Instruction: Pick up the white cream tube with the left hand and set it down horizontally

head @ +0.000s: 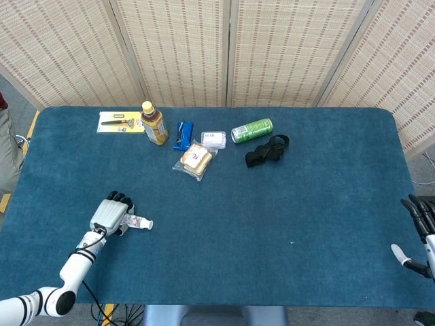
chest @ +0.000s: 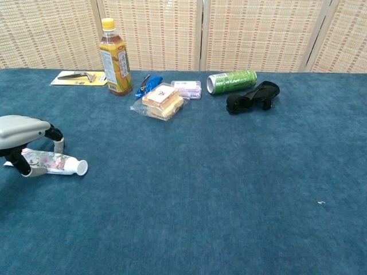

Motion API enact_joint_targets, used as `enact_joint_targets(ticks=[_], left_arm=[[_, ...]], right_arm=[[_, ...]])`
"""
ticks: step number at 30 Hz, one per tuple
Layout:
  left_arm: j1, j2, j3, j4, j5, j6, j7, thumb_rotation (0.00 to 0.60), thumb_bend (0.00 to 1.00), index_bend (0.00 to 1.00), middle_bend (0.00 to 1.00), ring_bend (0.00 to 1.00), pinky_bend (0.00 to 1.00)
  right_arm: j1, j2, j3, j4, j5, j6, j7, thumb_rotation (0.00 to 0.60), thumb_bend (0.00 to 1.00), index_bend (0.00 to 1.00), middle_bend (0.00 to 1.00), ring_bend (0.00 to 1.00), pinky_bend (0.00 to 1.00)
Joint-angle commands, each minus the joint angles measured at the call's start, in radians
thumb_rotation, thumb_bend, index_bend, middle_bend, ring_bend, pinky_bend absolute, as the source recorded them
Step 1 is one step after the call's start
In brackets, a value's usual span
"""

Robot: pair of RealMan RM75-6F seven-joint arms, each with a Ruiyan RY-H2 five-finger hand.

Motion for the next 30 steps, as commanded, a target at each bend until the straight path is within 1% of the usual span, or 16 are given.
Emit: enact_joint_targets(ticks=[1, 11, 18, 21, 26, 30], left_arm=[[0.005, 0.001, 0.000, 0.008, 0.021, 0.008, -0.025, 0.600, 0.32, 0.51, 0.35, 0.20, 0.05], [0.006, 0.034, -0.012, -0.015, 0.068, 0.021, -0.072, 0.600, 0.35, 0.56, 0.52, 0.31, 0.05], [-0.005, 0.070, -0.024, -0.051, 0.067, 0.026, -0.045, 0.600, 0.35, 0.58, 0.63, 0.39, 0.06], [-0.012, 0.095, -0.031, -0.080, 0.059, 0.025, -0.023, 0.600, 0.35, 0.59, 0.65, 0.41, 0.06], [-0.025, 0.146, -0.046, -0.140, 0.049, 0.030, 0.003, 0.600, 0.35, 0.60, 0.65, 0.41, 0.06], [-0.036, 0.192, -0.061, -0.201, 0.046, 0.017, -0.017, 0.600, 0.35, 0.60, 0.65, 0.41, 0.06]], right_arm=[[-0.001, 0.000, 0.000, -0.001, 0.000, 0.001, -0.002, 0.600, 0.21, 0.07, 0.06, 0.00, 0.00], [-0.004, 0.001, -0.001, -0.005, -0.008, 0.008, -0.006, 0.600, 0.21, 0.07, 0.06, 0.00, 0.00], [0.009, 0.003, -0.002, -0.012, -0.043, 0.008, -0.023, 0.600, 0.21, 0.07, 0.06, 0.00, 0.00], [0.020, 0.005, -0.002, -0.022, -0.065, 0.003, -0.037, 0.600, 0.21, 0.07, 0.06, 0.00, 0.00], [0.049, 0.016, -0.004, -0.048, -0.106, -0.026, -0.077, 0.600, 0.21, 0.07, 0.06, 0.00, 0.00], [0.078, 0.031, -0.002, -0.079, -0.138, -0.056, -0.120, 0.600, 0.21, 0.07, 0.06, 0.00, 0.00]])
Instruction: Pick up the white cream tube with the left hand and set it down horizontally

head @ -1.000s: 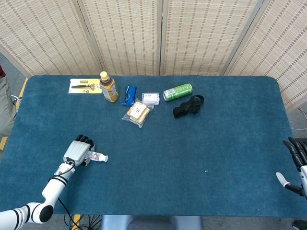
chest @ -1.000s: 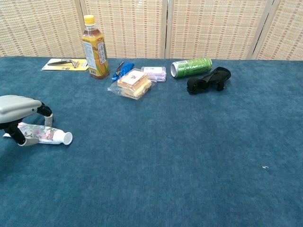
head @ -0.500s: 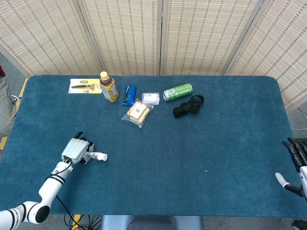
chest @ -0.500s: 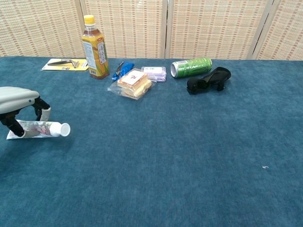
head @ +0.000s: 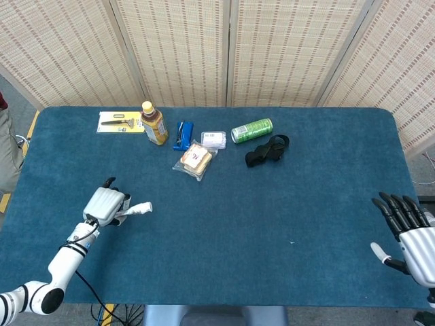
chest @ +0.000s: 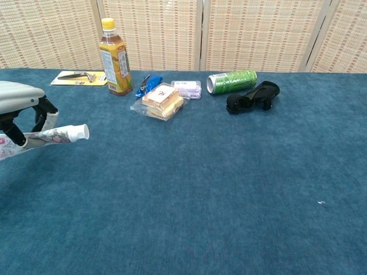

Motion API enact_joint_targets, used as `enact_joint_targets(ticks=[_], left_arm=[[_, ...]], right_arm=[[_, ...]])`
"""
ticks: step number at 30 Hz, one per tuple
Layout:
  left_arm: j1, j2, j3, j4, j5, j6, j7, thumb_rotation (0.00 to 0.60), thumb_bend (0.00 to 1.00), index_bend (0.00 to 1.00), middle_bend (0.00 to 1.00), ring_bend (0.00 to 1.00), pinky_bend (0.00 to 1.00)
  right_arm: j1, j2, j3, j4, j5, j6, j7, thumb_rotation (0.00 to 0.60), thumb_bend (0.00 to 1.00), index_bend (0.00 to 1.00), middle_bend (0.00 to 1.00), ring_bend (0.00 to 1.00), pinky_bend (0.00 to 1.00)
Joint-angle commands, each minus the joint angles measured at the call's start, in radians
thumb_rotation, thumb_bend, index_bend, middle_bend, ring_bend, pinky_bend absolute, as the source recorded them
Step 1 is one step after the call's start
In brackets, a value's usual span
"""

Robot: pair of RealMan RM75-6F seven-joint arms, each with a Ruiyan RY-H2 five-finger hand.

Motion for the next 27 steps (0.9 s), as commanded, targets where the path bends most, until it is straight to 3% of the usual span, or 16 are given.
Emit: enact_joint_targets(ticks=[1, 17, 27], left_arm=[[-0.012, 0.043, -0.015, -0.051, -0.004, -0.015, -0.020, 0.600, 0.35, 0.60, 0.65, 0.41, 0.06], [-0.111, 0.237, -0.061, -0.317, -0.017, -0.150, -0.085, 0.600, 0.35, 0.60, 0.65, 0.41, 0.06], [-0.184, 0.304, -0.092, -0.392, -0.109, -0.235, -0.146, 0.600, 0.35, 0.61, 0.66, 0.41, 0.06]], right_arm=[[0.026, 0.015, 0.002, -0.029, -0.032, -0.025, -0.038, 0.600, 0.21, 0.07, 0.06, 0.00, 0.00], [0.189, 0.031, 0.016, -0.219, -0.236, -0.229, -0.307, 0.600, 0.21, 0.07, 0.06, 0.00, 0.00], [0.303, -0.055, 0.059, -0.317, -0.237, -0.423, -0.500, 0.600, 0.25, 0.13, 0.06, 0.00, 0.00]])
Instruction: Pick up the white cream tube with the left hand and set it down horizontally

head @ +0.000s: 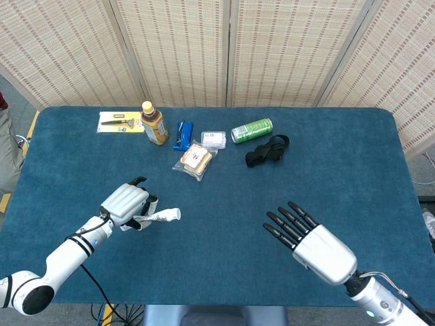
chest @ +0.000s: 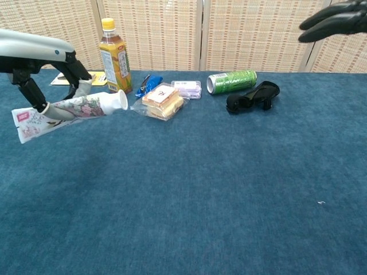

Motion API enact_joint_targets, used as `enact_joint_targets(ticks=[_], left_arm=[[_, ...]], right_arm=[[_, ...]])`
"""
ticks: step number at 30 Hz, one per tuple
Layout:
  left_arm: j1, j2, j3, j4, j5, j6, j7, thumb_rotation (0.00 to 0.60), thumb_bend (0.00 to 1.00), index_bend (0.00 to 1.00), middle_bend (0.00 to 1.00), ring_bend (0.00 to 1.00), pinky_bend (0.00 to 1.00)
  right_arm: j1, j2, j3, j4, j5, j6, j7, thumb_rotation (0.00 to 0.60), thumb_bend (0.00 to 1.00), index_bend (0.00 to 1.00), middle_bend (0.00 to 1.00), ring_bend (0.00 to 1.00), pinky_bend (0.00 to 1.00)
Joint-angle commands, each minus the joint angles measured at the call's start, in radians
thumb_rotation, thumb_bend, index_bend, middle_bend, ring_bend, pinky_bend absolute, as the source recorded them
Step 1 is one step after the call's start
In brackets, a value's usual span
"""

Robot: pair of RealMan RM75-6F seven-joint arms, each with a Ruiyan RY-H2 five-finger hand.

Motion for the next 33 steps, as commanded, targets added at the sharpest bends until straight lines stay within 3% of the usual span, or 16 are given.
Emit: enact_joint_targets(ticks=[1, 13, 22, 33], left_arm=[[-0.027, 0.023, -0.010, -0.017, -0.032, -0.030, -0.019, 0.600, 0.35, 0.61, 0.66, 0.41, 0.06], [-0.108, 0.083, -0.021, -0.069, -0.112, -0.139, -0.109, 0.600, 0.35, 0.61, 0.66, 0.41, 0.06], [-0.169, 0.101, -0.025, -0.062, -0.171, -0.208, -0.180, 0.600, 0.36, 0.61, 0.66, 0.41, 0.07], [-0.209, 0.105, -0.015, -0.064, -0.170, -0.243, -0.226, 0.600, 0.36, 0.61, 0.66, 0.41, 0.07]], right_arm=[[0.051, -0.052, 0.026, -0.033, 0.015, -0.076, -0.074, 0.600, 0.25, 0.15, 0.06, 0.00, 0.00], [0.161, -0.217, 0.107, -0.052, 0.128, -0.215, -0.285, 0.600, 0.25, 0.23, 0.06, 0.00, 0.00], [0.224, -0.329, 0.122, -0.015, 0.196, -0.276, -0.392, 0.600, 0.25, 0.24, 0.06, 0.00, 0.00], [0.276, -0.412, 0.138, 0.033, 0.257, -0.284, -0.460, 0.600, 0.25, 0.24, 0.06, 0.00, 0.00]])
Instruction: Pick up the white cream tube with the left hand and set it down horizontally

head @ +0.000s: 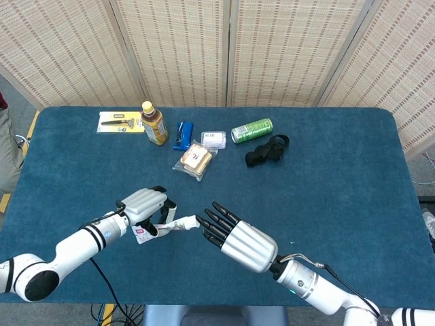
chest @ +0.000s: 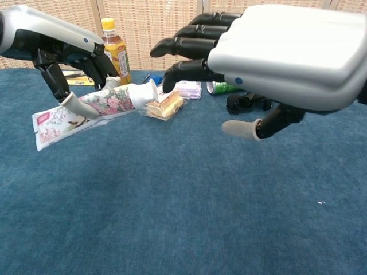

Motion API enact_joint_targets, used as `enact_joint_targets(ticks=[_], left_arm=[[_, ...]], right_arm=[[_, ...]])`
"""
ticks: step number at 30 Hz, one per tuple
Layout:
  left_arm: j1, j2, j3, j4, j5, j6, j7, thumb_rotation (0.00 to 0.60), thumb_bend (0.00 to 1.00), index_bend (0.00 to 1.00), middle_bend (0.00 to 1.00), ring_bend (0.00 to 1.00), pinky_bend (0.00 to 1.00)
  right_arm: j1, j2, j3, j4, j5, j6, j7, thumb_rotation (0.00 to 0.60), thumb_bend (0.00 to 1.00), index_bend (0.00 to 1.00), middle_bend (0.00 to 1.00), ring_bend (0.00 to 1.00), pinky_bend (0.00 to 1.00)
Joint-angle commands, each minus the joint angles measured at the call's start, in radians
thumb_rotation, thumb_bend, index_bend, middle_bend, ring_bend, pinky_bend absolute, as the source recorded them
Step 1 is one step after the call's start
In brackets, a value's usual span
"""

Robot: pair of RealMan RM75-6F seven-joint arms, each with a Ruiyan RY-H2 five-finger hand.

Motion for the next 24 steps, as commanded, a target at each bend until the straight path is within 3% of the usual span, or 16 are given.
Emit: enact_joint_targets(ticks=[1, 24], left_arm=[[-0.008, 0.001, 0.003, -0.003, 0.001, -0.005, -0.008, 0.600, 0.36, 0.61, 0.66, 0.41, 0.07], [-0.059, 0.015, 0.045, -0.004, -0.007, -0.009, -0.042, 0.600, 0.36, 0.60, 0.66, 0.41, 0.08]], right_arm=[[0.014, -0.015, 0.004, 0.009, 0.017, -0.001, -0.014, 0.600, 0.25, 0.24, 0.06, 0.00, 0.00], [0.083, -0.060, -0.018, 0.025, 0.116, -0.006, -0.077, 0.600, 0.25, 0.24, 0.06, 0.00, 0.00]])
